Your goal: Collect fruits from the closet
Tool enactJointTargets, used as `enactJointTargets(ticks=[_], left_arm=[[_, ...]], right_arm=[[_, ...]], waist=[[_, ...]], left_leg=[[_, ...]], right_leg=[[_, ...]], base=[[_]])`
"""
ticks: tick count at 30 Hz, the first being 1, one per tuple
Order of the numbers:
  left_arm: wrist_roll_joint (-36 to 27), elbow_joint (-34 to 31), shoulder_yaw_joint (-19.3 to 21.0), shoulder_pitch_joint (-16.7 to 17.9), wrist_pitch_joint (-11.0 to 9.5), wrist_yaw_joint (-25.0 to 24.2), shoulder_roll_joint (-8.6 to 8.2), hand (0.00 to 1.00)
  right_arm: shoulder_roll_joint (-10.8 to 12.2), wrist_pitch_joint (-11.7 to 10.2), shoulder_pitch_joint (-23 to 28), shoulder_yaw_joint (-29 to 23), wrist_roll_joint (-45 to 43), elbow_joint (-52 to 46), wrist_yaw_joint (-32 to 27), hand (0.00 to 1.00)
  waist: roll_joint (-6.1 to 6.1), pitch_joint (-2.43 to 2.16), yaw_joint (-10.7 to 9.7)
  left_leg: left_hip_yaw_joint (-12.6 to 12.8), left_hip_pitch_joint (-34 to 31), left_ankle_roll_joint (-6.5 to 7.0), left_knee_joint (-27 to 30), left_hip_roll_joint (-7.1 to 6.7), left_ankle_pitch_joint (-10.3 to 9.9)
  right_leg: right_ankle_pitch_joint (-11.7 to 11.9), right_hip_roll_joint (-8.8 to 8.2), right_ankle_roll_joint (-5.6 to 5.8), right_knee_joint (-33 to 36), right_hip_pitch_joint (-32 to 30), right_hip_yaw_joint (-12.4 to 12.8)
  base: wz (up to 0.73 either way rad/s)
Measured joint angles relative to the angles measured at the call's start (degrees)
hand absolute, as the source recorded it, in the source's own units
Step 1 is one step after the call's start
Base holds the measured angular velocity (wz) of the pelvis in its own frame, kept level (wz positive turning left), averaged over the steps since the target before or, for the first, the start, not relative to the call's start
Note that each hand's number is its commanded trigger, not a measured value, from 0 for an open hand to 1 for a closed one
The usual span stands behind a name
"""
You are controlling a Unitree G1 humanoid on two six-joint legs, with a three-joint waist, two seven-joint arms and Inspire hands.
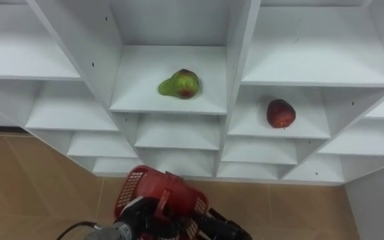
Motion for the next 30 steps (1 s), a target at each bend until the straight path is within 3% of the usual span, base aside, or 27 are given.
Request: enactJointTargets(ticks=[5, 11, 14, 16, 24, 30], left_arm=[[0.06, 2.24, -1.09, 0.12, 0.03, 1.04, 0.36, 1.00], [0.04, 2.67, -0.78, 0.51, -0.14, 1.89, 1.46, 1.00], [-0.72, 2.63, -0.10, 0.62, -0.33, 2.41, 2.13, 1.00], [-2.21, 2.54, 0.52, 0.66, -0.44, 2.44, 2.57, 1.00], [-5.73, -2.35, 4.25, 1.98, -0.67, 2.38, 3.90, 1.00], [-6.83, -3.38, 5.45, 2.18, -0.84, 3.82, 4.80, 1.00]], right_arm=[[-0.23, -0.02, 0.05, 1.24, -1.72, 0.03, 0.15, 0.00], [-0.93, -0.34, -0.06, 1.62, -11.27, -1.06, 1.26, 0.00], [-1.14, -0.58, 0.52, 1.78, -14.84, -3.97, 1.31, 0.00], [-1.41, -0.78, 1.18, 2.10, -17.77, -7.97, 1.30, 0.00], [-4.42, -1.38, 4.51, 2.00, -27.64, -25.94, 1.29, 0.00], [-5.82, -1.44, 5.35, 1.96, -32.20, -37.36, 1.36, 0.00]], waist=[[-0.20, -0.03, -0.10], [-0.76, -0.20, -0.03], [-1.62, -0.27, 0.22], [-2.38, -0.66, 0.14], [-4.12, -1.10, 0.42], [-4.59, -1.03, 0.82]], left_leg=[[0.04, 0.68, -0.01, -0.82, -0.01, 0.20], [0.18, 1.04, 0.00, -0.83, -0.05, 0.20], [0.45, 1.83, 0.00, -0.85, -0.03, 0.20], [0.47, 2.24, 0.00, -0.85, 0.00, 0.20], [0.34, 4.91, -0.01, -1.38, 0.00, 0.18], [0.13, 7.66, -0.05, -1.80, 0.04, 0.11]], right_leg=[[0.00, 0.08, 0.00, -0.37, 0.47, 0.10], [-0.06, 0.01, 0.09, -0.63, 0.94, -0.02], [-0.17, -0.02, 0.10, -0.43, 1.53, 0.17], [-0.17, 0.02, 0.10, -0.57, 2.05, 0.14], [-0.40, -0.25, 0.19, -0.47, 4.49, -0.17], [-0.35, 0.27, 0.25, -1.68, 7.63, -0.07]], base=[[0.00], [0.02], [-0.02], [0.00], [0.01], [0.00]])
